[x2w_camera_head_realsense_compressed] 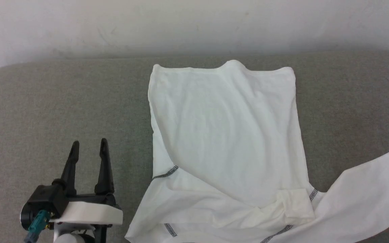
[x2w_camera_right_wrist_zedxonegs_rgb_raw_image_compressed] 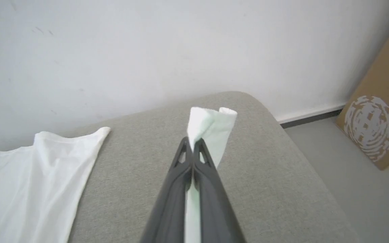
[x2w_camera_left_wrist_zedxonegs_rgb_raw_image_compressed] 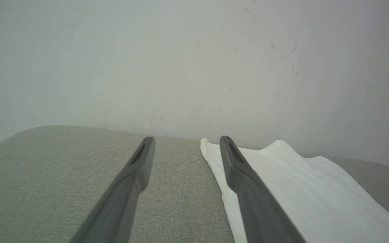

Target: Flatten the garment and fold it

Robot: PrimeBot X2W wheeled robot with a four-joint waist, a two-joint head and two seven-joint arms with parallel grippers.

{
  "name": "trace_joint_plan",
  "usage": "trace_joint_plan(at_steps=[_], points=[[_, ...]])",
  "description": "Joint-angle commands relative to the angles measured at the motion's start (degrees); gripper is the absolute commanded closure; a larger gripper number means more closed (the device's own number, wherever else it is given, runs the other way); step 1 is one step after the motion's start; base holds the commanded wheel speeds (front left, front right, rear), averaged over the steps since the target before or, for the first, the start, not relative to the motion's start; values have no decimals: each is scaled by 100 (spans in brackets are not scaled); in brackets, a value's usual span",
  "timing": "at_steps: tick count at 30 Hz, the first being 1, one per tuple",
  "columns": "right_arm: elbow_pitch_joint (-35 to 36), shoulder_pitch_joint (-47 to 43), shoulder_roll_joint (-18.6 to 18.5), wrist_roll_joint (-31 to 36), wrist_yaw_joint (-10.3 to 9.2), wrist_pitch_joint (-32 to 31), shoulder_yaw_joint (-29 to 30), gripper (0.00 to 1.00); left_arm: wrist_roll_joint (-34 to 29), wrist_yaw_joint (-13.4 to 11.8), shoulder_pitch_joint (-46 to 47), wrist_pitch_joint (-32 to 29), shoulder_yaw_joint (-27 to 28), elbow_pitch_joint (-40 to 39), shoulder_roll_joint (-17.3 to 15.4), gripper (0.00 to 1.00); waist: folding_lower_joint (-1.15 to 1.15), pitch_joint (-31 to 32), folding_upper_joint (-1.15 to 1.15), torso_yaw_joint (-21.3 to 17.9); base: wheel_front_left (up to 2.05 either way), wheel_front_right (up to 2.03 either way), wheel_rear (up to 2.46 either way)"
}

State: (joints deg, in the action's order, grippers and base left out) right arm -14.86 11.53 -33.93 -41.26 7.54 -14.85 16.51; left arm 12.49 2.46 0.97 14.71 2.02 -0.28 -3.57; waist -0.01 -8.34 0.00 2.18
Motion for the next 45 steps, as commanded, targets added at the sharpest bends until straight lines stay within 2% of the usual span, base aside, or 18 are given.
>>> trace_joint_plan(at_steps=[1,7,10,12,17,18,29,32,34,35,36,41,45], points=[[581,-190,401,198,-5,-101,-111,100,-44,-17,-104,-10,26,18,-41,0,1,251,0,-19,0,0,0],[1824,-455,1920,853,-5,-424,-872,100,-14,-32,-218,-117,7,57,-78,0,1,485,0,22,0,0,0],[2059,-469,2556,996,-5,-591,-1603,100,5,-23,-212,-147,-15,79,-94,0,1,530,0,71,0,0,0],[2048,-432,2818,972,-5,-604,-2087,100,15,-19,-201,-158,-30,98,-104,0,1,530,0,106,0,0,0],[1577,-182,3062,727,-5,-345,-3218,100,29,-4,-119,-180,-119,141,-100,0,1,440,0,256,0,0,0],[1577,-182,3062,727,-5,-345,-3218,100,29,-4,-119,-180,-119,141,-100,0,1,440,0,256,0,0,0],[92,600,3104,-345,-5,580,-5666,100,63,-24,127,-124,-241,308,-79,0,1,94,0,528,0,0,0],[-525,809,3104,-418,-5,782,-6222,100,72,-32,170,-94,-258,378,-73,0,1,51,0,548,0,0,0],[-962,945,3104,-396,-5,950,-6448,53,77,-35,196,-77,-278,424,-67,0,1,30,0,568,0,0,0],[-1120,999,3104,-450,-5,1041,-6539,18,79,-37,211,-69,-286,445,-65,0,1,21,0,571,0,0,0],[-1256,1079,3104,-447,-5,1128,-6643,0,82,-41,221,-62,-290,467,-63,0,1,17,0,569,0,0,0],[-1240,1430,3104,-355,-5,1928,-6857,0,83,-90,188,-37,-246,554,-93,0,1,81,0,468,0,0,0],[-893,1462,2812,-67,-5,2494,-6529,0,87,-160,111,-33,-174,596,-150,0,1,213,0,343,0,0,0]])
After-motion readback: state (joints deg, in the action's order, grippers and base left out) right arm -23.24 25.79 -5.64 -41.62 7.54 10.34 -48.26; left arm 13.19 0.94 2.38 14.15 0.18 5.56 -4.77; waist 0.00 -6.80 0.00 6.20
